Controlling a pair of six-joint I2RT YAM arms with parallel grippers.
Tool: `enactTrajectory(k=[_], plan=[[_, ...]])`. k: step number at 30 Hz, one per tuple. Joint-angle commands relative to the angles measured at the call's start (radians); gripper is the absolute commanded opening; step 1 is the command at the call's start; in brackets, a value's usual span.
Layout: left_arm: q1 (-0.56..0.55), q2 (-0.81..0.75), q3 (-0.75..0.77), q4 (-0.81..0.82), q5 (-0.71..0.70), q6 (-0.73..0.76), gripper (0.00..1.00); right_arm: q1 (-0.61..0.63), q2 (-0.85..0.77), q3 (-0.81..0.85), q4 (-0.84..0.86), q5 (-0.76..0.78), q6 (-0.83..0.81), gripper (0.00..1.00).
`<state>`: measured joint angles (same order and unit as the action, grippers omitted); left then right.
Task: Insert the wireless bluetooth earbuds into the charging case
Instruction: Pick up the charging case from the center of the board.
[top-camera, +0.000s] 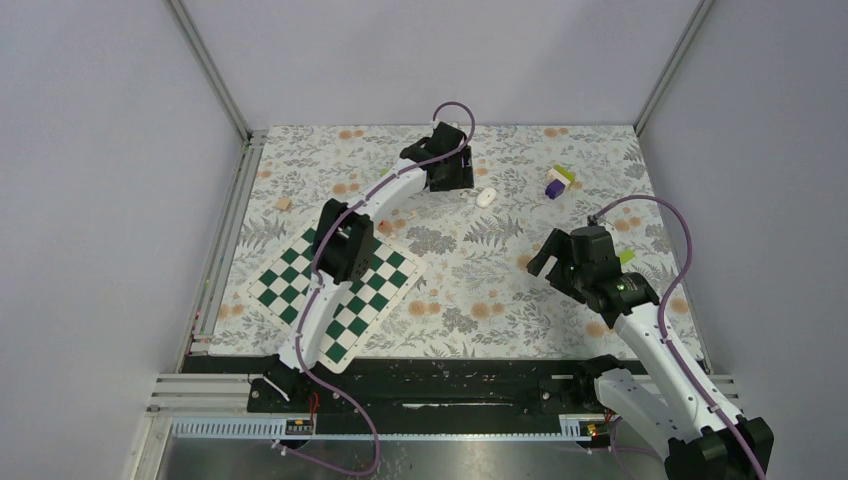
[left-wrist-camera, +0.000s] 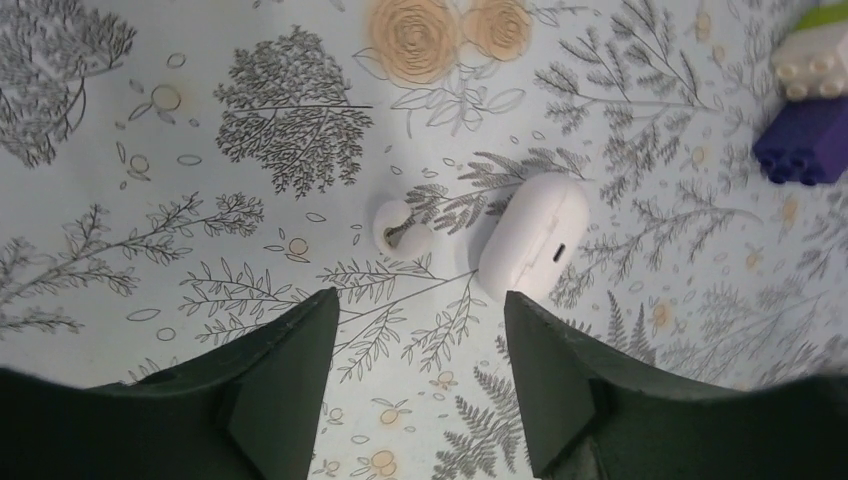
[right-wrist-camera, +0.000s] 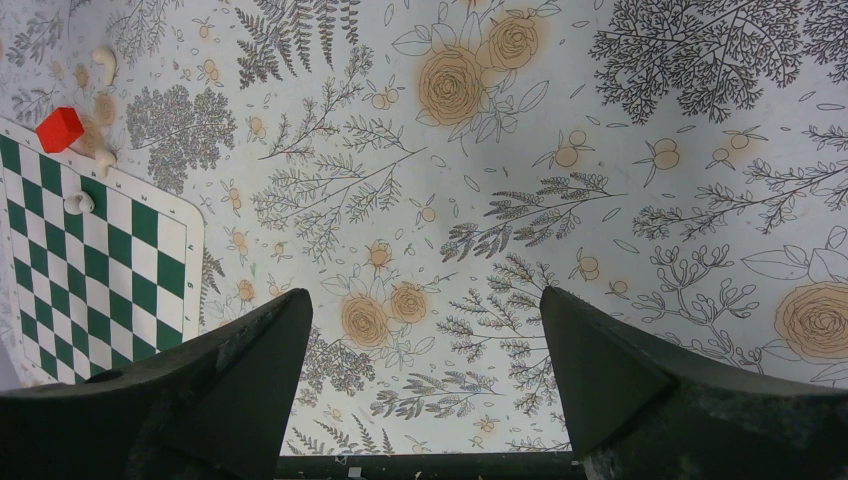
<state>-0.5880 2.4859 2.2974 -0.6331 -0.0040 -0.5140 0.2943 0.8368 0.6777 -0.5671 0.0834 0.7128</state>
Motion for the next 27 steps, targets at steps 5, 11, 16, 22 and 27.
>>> enactTrajectory(k=[5, 11, 16, 22, 27], plan=[[0.018, 0.030, -0.009, 0.104, -0.074, -0.341, 0.56, -0.002, -0.018, 0.032, 0.004, -0.012, 0.004, 0.92], [0.025, 0.087, 0.037, 0.082, -0.061, -0.430, 0.54, -0.002, -0.006, 0.041, 0.005, -0.016, -0.002, 0.92], [0.026, 0.113, 0.034, 0.079, -0.040, -0.484, 0.52, -0.002, -0.005, 0.043, 0.006, -0.014, -0.007, 0.92], [0.025, 0.124, 0.026, 0.082, -0.009, -0.518, 0.49, -0.003, -0.011, 0.037, 0.006, -0.009, -0.013, 0.92], [0.008, 0.103, -0.010, 0.081, -0.017, -0.508, 0.47, -0.001, -0.011, 0.031, 0.006, -0.005, -0.014, 0.92]])
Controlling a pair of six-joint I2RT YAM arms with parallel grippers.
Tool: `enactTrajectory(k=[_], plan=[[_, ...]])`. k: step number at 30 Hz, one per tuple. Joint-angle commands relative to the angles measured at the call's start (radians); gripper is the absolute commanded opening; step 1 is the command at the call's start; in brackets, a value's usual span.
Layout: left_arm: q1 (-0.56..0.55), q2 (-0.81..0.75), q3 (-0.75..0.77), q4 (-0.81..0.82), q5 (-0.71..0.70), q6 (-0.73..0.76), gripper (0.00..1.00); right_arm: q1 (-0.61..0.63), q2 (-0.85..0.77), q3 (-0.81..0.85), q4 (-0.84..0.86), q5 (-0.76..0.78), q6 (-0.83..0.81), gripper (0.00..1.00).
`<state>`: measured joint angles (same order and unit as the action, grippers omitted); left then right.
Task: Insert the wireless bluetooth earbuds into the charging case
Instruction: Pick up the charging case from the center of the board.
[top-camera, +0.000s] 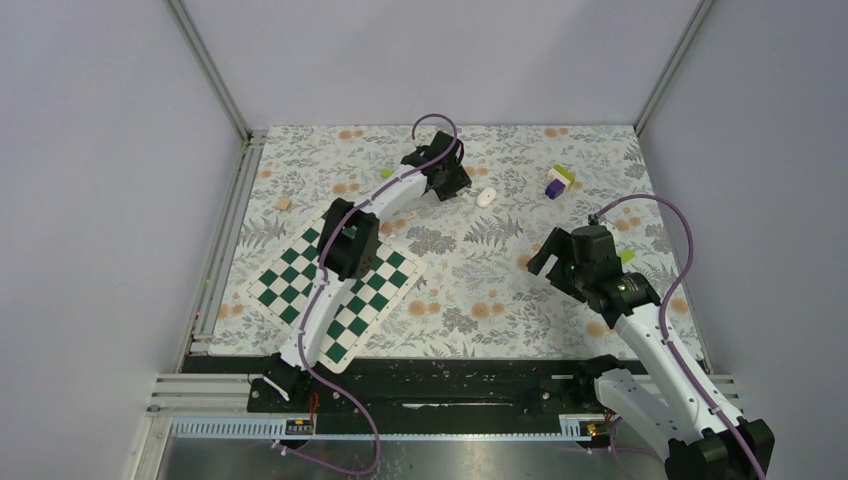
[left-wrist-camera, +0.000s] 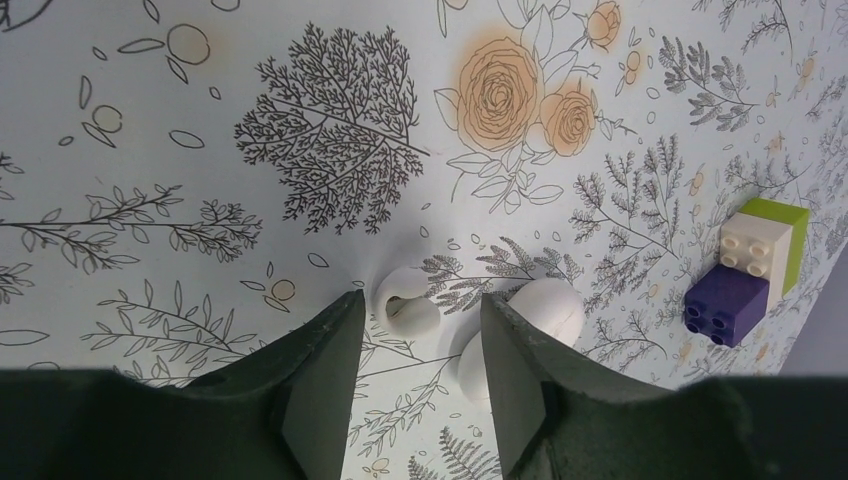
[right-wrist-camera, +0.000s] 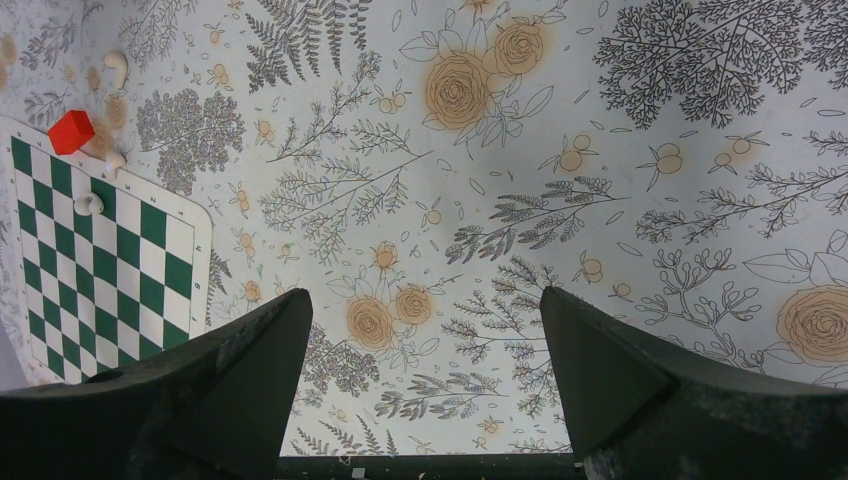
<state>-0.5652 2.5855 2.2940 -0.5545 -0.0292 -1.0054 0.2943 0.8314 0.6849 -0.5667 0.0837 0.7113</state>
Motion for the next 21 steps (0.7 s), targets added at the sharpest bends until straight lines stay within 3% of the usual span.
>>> enactTrajectory(k=[1, 11, 21], plan=[[-0.017, 0.003, -0.010, -0.003, 0.007, -0.014, 0.46, -0.002, -0.005, 0.024, 0.006, -0.006, -0.012, 0.92], [-0.018, -0.001, -0.034, -0.015, -0.012, -0.001, 0.32, -0.003, -0.024, 0.012, 0.006, 0.002, -0.013, 0.92], [-0.017, -0.037, -0.079, -0.009, -0.015, 0.016, 0.26, -0.003, -0.024, 0.014, 0.003, 0.000, -0.014, 0.93]])
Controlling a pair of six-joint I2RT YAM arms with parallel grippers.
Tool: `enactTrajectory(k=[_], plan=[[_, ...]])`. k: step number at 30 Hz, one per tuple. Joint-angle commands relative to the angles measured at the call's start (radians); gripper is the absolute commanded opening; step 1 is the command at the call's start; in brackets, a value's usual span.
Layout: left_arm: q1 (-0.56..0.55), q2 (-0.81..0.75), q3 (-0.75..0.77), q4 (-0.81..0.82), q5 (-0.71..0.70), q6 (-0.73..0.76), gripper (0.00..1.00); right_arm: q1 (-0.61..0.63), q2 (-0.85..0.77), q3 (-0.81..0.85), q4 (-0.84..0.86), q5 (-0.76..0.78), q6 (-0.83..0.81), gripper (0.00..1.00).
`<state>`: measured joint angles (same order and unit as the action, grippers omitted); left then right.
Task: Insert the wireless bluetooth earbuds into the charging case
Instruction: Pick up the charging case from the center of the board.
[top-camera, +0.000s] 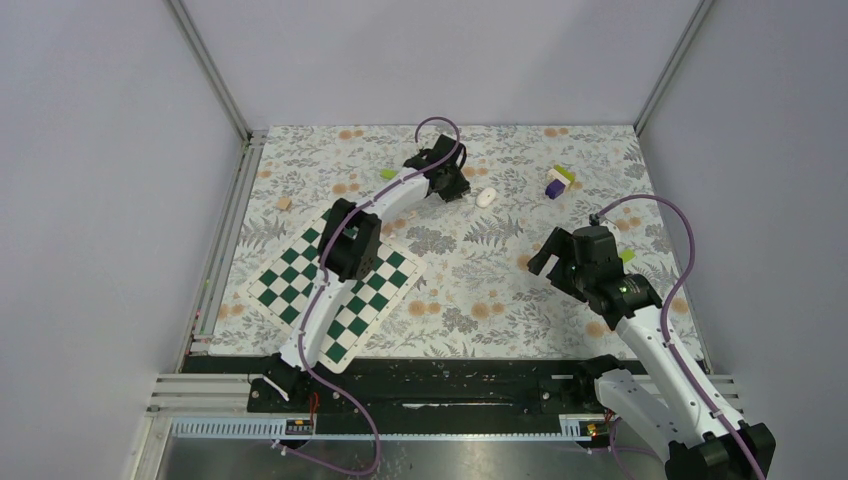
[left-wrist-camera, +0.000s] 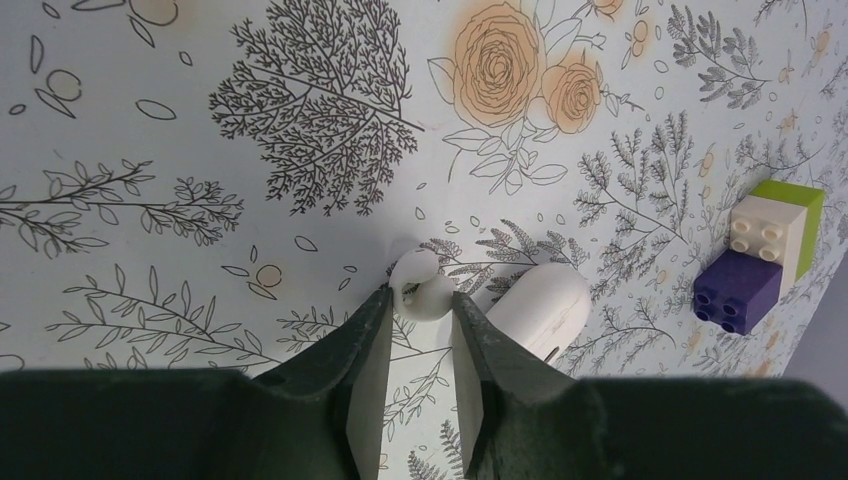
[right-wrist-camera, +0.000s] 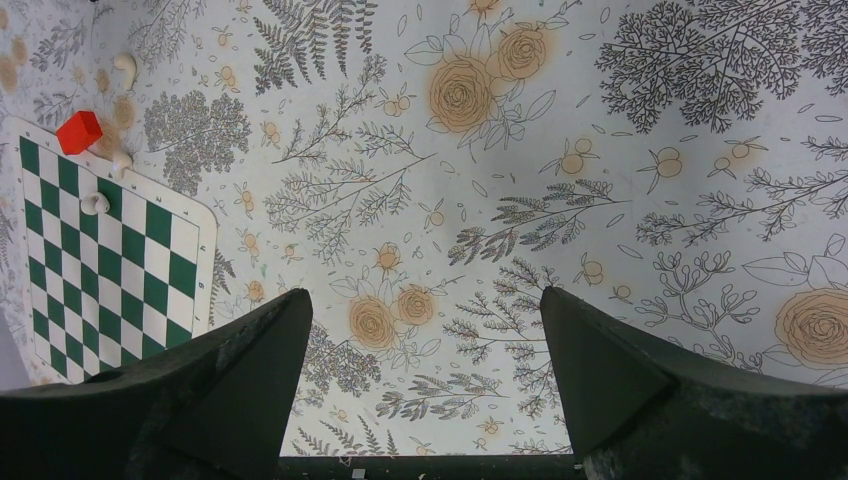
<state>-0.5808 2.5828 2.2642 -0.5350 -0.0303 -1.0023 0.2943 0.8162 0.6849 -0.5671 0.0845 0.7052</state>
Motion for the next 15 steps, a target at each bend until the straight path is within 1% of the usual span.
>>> enactTrajectory(k=[1, 4, 10, 14, 15], plan=[[0.000, -0.048, -0.065, -0.020, -0.014, 0.017, 0.25, -0.002, -0.008, 0.013, 0.004, 0.000, -0.007, 0.92], [0.004, -0.107, -0.129, 0.014, -0.021, 0.034, 0.24, -0.003, -0.009, 0.014, 0.003, 0.000, -0.007, 0.93], [0.003, -0.231, -0.245, 0.033, -0.028, 0.098, 0.24, -0.002, -0.007, 0.017, 0.003, -0.002, -0.007, 0.92], [-0.001, -0.328, -0.367, 0.063, -0.032, 0.142, 0.24, -0.002, -0.004, 0.018, 0.004, -0.003, -0.007, 0.93], [-0.002, -0.340, -0.383, 0.072, -0.035, 0.155, 0.26, -0.003, -0.003, 0.017, 0.005, -0.005, -0.008, 0.92]])
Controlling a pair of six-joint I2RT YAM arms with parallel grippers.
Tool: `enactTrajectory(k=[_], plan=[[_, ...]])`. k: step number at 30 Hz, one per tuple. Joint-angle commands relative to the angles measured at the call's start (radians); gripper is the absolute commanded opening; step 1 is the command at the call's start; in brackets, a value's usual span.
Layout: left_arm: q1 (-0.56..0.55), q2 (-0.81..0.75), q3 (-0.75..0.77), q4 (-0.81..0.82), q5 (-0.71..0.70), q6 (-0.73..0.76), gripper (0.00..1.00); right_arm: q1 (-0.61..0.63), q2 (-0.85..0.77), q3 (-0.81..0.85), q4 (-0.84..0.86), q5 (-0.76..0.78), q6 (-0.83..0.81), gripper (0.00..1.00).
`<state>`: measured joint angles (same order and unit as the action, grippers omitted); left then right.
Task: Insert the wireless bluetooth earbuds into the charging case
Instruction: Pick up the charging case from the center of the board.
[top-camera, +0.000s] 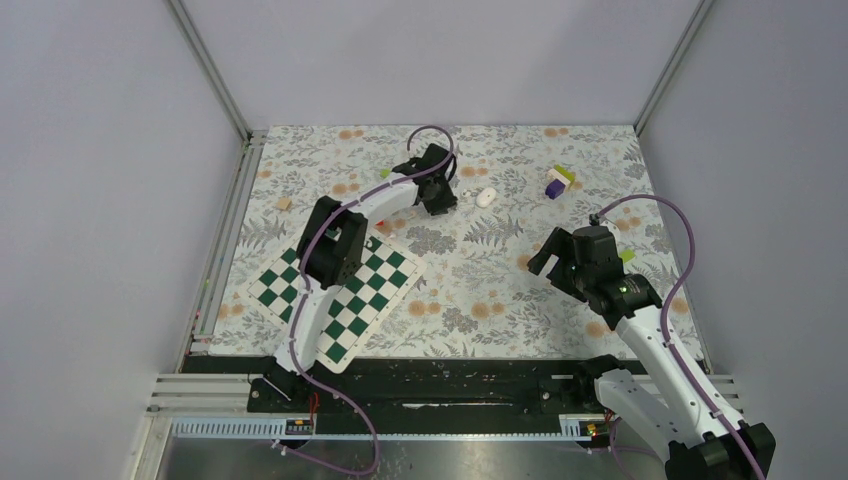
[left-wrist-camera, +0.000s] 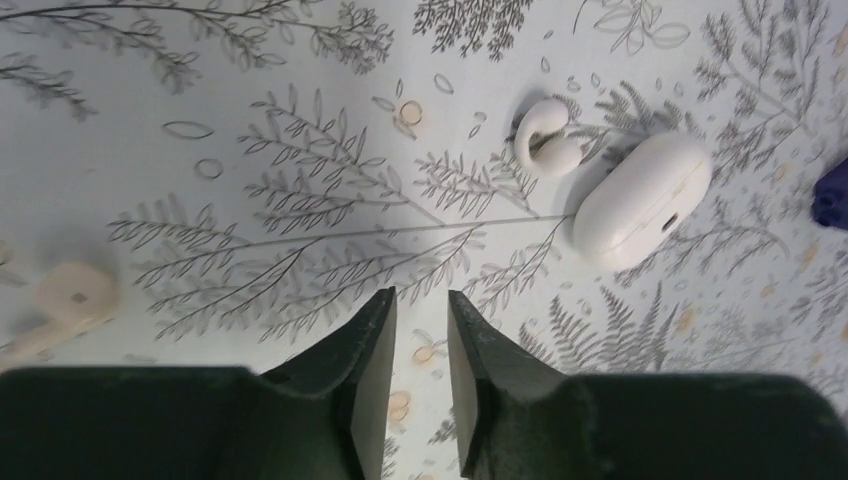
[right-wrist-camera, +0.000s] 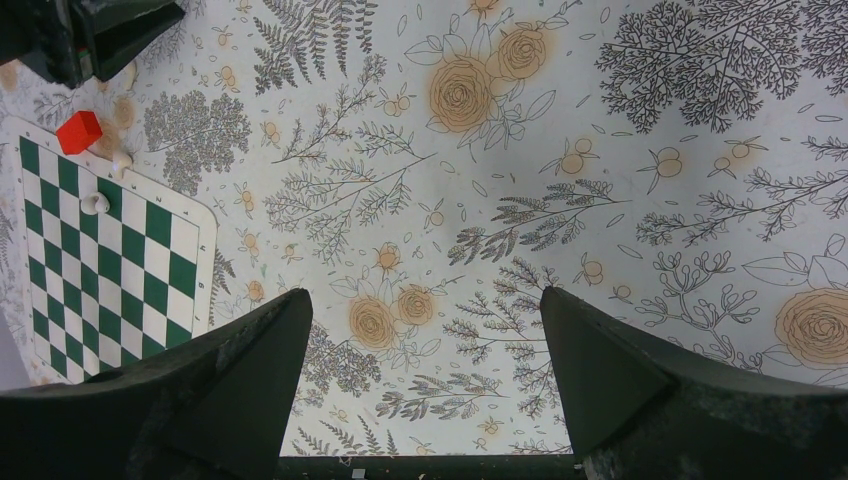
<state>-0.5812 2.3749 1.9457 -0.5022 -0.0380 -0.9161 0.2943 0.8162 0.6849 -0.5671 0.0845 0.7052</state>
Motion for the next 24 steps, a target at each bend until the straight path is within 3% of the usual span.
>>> enactTrajectory(k=[1, 6, 12, 17, 24], plan=[[-0.003, -0.132, -0.059, 0.040, -0.033, 0.080, 0.31, -0.002, 0.000, 0.015, 0.012, -0.007, -0.006, 0.92], [-0.004, -0.024, 0.115, -0.029, -0.033, 0.060, 0.50, -0.002, 0.012, 0.023, 0.014, -0.023, 0.000, 0.92], [0.004, 0.085, 0.275, -0.039, 0.004, -0.027, 0.51, -0.003, -0.020, 0.019, -0.003, -0.003, 0.000, 0.92], [0.008, 0.066, 0.178, 0.205, 0.033, -0.110, 0.52, -0.003, -0.013, 0.021, -0.010, -0.008, 0.000, 0.92], [0.009, 0.132, 0.243, 0.294, 0.089, -0.169, 0.53, -0.003, -0.013, 0.024, -0.015, -0.005, -0.009, 0.92]])
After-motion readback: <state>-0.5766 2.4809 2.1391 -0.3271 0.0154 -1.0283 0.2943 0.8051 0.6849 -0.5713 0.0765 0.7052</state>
